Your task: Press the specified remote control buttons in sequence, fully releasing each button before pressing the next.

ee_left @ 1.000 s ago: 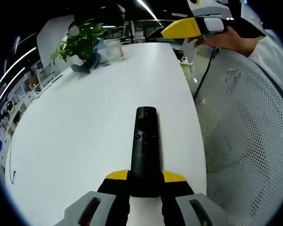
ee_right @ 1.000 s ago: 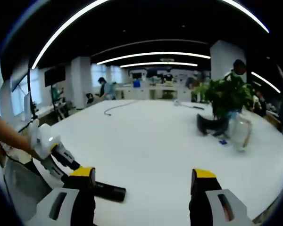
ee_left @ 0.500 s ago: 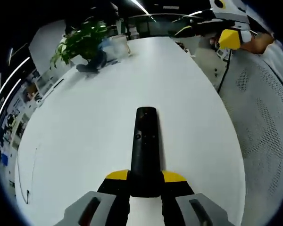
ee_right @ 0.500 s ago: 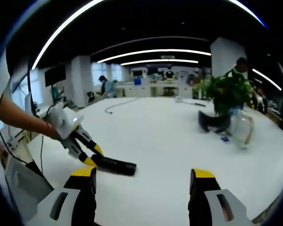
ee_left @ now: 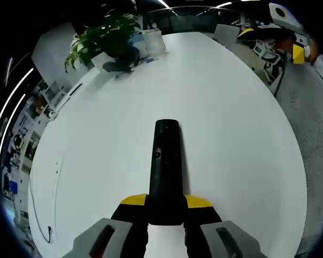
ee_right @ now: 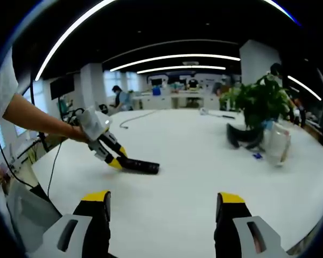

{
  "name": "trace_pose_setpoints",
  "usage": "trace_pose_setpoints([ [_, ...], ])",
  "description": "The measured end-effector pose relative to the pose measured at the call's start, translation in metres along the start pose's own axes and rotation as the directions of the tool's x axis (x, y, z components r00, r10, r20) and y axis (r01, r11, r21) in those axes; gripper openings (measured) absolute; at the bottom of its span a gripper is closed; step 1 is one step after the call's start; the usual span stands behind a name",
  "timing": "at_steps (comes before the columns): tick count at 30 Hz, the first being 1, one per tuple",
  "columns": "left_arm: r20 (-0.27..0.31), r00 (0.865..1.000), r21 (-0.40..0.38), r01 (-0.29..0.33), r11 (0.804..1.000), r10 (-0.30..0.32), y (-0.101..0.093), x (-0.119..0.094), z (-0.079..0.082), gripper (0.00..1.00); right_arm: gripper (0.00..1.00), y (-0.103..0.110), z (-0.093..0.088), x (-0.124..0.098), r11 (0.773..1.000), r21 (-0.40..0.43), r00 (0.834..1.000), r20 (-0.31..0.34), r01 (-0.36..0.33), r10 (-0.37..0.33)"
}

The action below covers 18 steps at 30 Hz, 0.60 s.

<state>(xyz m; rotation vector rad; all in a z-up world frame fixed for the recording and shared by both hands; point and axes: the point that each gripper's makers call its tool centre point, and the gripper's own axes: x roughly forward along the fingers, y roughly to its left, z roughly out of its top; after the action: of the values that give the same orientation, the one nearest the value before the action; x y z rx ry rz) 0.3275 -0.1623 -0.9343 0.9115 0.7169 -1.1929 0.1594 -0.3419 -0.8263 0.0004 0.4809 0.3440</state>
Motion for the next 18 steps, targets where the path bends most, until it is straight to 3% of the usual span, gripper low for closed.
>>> trace_pose_setpoints([
  [9,-0.044,0.999,0.023,-0.012,1.0,0.013,0.031,0.009,0.002,0.23,0.79,-0.001,-0.003,0.002,1.0,0.004,1.0,-0.015,0.005,-0.005],
  [15,-0.087,0.996,0.025,0.012,1.0,-0.01,0.042,0.02,-0.001,0.23,0.79,-0.003,-0.005,0.002,1.0,0.005,1.0,-0.024,0.012,-0.012],
  [16,-0.059,0.998,0.006,0.004,1.0,-0.004,0.046,0.021,0.004,0.23,0.78,-0.003,-0.005,0.002,1.0,0.006,1.0,-0.024,0.013,-0.013],
  [18,-0.082,0.997,0.022,-0.007,1.0,0.009,0.055,0.023,0.002,0.23,0.78,-0.004,-0.005,0.002,1.0,0.005,0.999,-0.027,0.019,-0.019],
])
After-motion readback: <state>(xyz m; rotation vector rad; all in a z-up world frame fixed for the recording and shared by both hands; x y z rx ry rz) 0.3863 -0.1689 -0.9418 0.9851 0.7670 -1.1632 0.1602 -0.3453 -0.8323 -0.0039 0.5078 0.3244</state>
